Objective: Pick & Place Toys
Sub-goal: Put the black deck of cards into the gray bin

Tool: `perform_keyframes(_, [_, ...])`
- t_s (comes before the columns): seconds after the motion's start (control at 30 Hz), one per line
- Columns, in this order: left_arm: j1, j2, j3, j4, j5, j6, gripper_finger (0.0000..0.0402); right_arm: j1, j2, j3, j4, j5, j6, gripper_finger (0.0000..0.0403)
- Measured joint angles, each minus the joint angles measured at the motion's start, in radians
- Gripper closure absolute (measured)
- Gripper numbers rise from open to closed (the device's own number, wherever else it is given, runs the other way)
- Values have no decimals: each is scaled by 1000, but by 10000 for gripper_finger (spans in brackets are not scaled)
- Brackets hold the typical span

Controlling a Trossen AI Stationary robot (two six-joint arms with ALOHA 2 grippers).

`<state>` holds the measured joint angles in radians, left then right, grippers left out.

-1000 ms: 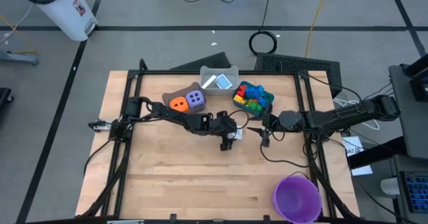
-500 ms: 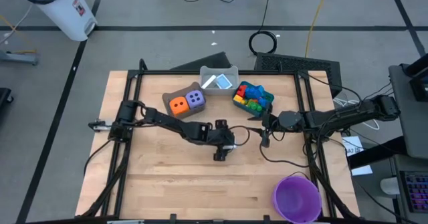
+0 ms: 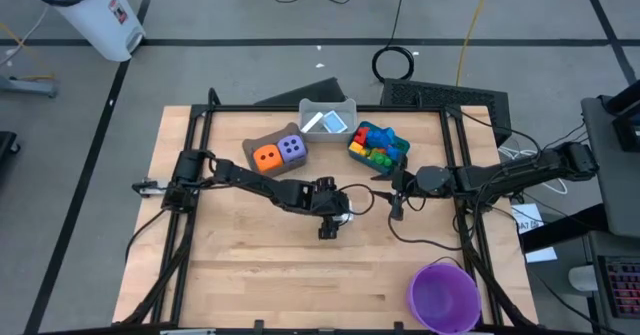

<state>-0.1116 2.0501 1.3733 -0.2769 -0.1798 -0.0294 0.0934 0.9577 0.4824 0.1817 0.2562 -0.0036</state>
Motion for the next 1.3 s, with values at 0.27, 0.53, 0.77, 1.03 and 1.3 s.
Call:
perform_keyframes(0.27, [16, 0, -7, -20, 22, -48, 30, 0, 0, 0, 0, 0, 19, 234])
perform_keyframes(0.53, [76, 19, -8, -40, 142, -123, 4, 0, 0, 0, 1, 0, 19, 234])
perform_keyframes(0.77, [79, 19, -21, -33, 147, -39, 5, 0, 0, 0, 0, 0, 19, 234])
perform_keyframes(1.03, [75, 17, -52, -16, 62, -48, 35, 0, 0, 0, 0, 0, 19, 234])
perform_keyframes(1.3, [76, 16, -61, 27, 73, -49, 91, 0, 0, 0, 0, 0, 19, 234])
